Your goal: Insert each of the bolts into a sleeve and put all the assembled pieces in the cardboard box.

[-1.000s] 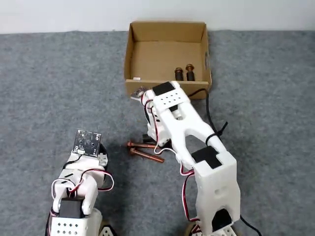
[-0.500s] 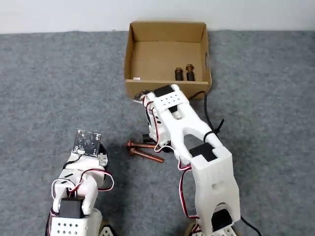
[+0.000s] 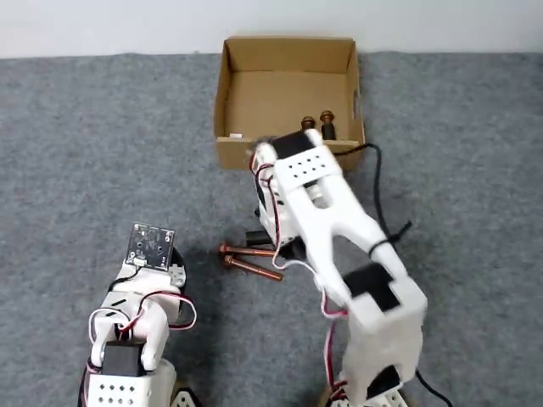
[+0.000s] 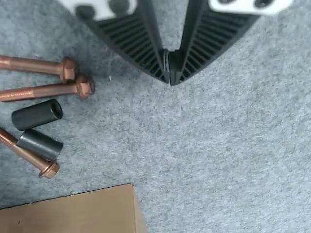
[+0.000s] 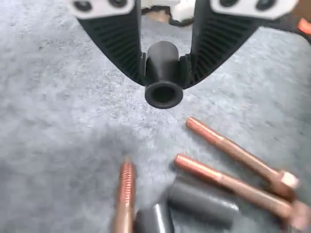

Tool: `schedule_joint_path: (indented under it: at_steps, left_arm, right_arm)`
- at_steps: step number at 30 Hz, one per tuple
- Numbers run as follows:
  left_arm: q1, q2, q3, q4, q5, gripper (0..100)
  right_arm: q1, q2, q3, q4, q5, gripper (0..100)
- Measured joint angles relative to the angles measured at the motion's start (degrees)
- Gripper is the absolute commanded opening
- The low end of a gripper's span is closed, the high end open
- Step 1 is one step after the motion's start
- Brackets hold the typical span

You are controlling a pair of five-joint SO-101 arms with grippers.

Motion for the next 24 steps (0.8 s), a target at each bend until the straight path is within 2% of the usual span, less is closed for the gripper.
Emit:
schedule_joint_path:
  at_steps: [6,14,19,24]
  left_arm:
    - [1.6,0.0,0.0,0.3,0.1,1]
    - [-0.3,0.0,-2.7,0.7,0.9,1]
    - [-0.4,0.1,-11.0,0.7,7.6,1]
    - [3.3,0.0,-17.1,3.1,9.1,0]
  right_arm:
    - [0.0,-15.3,1.4,0.0,-6.9,0.8]
    - [1.3,-38.2,17.1,0.0,-14.3,0.8]
    - [11.3,-54.0,31.6,-2.3,-15.5,0.8]
    - [20.0,-68.8,45.8,-6.8,-12.8,0.8]
